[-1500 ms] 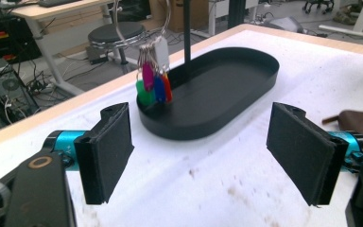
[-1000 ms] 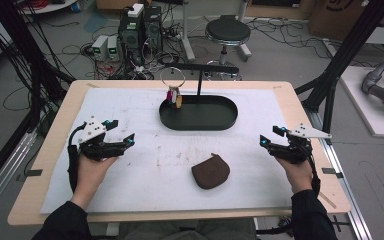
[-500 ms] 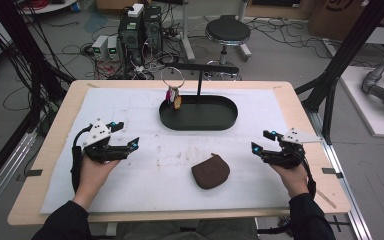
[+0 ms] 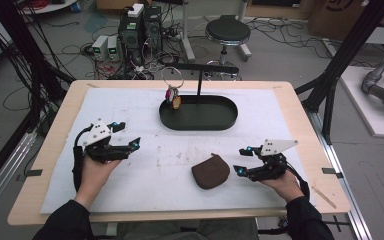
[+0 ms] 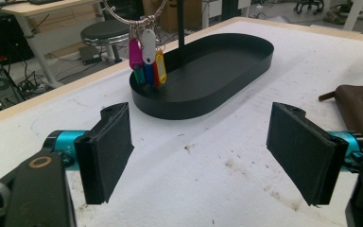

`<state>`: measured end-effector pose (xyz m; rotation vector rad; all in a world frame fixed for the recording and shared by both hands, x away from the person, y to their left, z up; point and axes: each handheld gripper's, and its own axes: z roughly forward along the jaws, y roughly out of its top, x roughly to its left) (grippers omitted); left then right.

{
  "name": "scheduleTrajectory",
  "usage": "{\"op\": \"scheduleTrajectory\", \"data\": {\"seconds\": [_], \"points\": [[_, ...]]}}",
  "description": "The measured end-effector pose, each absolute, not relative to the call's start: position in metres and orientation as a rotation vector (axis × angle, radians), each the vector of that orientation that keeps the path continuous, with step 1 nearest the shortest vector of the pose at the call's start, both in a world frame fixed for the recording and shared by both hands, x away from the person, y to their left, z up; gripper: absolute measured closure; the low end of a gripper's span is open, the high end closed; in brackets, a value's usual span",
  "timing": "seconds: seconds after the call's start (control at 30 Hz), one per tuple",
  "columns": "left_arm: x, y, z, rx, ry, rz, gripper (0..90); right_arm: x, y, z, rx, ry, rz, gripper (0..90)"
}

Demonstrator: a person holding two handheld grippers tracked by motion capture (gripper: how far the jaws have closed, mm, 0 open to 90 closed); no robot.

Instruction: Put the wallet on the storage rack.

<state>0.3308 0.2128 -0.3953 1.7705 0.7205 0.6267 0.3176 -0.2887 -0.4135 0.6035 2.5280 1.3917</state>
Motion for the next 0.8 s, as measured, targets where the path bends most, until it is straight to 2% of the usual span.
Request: {"op": "scheduleTrajectory", "data": {"seconds": [0.6, 0.73, 0.77, 0.8], "points": [[0.330, 0.206, -0.397, 1.775, 0.693, 0.591, 22.9, 0.319, -0.266, -0.436, 0.518, 2.768, 1.152, 38.9], [0.330, 0.204, -0.398, 1.777, 0.686, 0.578, 22.9, 0.319, -0.261, -0.439, 0.491, 2.785, 1.104, 45.0], [0.331, 0.203, -0.398, 1.774, 0.683, 0.563, 22.9, 0.319, -0.262, -0.438, 0.472, 2.776, 1.109, 50.6], [0.331, 0.202, -0.399, 1.776, 0.676, 0.551, 22.9, 0.319, -0.263, -0.437, 0.474, 2.776, 1.116, 51.1]]}}
